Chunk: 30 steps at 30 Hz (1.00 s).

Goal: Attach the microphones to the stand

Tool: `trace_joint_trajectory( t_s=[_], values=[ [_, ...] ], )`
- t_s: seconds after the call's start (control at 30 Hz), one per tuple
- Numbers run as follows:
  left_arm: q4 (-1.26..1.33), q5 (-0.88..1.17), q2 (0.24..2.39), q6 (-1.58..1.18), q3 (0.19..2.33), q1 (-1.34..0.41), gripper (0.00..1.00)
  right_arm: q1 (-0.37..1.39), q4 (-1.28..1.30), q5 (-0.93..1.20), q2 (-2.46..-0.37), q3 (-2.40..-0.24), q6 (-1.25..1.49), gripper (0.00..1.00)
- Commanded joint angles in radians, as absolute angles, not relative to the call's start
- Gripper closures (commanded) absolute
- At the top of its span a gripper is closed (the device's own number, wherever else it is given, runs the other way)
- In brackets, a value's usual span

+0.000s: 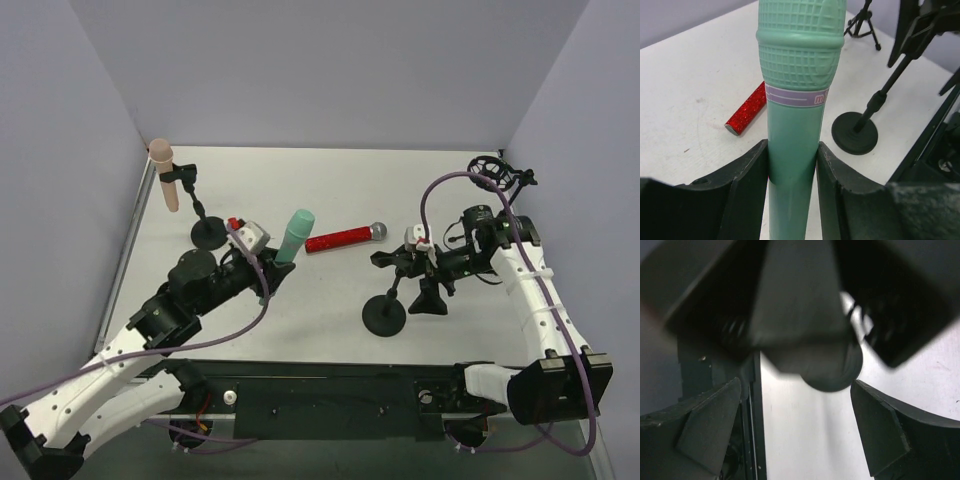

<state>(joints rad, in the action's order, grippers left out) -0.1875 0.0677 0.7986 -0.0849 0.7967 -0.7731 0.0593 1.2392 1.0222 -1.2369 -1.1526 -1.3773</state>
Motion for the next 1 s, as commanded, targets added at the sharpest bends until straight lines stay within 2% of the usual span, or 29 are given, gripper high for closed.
trace_joint_trajectory(
  t_s=[0.0,0.1,0.3,0.6,0.9,0.97],
  values=[
    [-0.057,0.091,0.648,-0.199,0.720,-0.767,1.00,0.133,0.883,1.028,-1.151,-1.079,-0.943,0.15],
    [-0.061,0.092,0.582,-0.233,0.677,-0.767,1.00,0.164,0.570,0.989,-1.077,-0.964,-0.688,0.15],
    [-0.015,0.094,0.503,-0.279,0.626,-0.769,1.00,0.175,0.260,1.026,-1.019,-0.812,-0.523,0.21],
    [0.127,0.118,0.561,-0.319,0.650,-0.767,1.00,0.210,0.238,1.065,-1.032,-0.798,-0.591,0.47],
    [0.160,0.126,0.600,-0.334,0.658,-0.767,1.00,0.284,0.259,1.040,-1.051,-0.839,-0.614,0.93],
    [0.161,0.121,0.603,-0.333,0.664,-0.769,1.00,0.310,0.261,1.031,-1.066,-0.862,-0.611,0.97]
  ],
)
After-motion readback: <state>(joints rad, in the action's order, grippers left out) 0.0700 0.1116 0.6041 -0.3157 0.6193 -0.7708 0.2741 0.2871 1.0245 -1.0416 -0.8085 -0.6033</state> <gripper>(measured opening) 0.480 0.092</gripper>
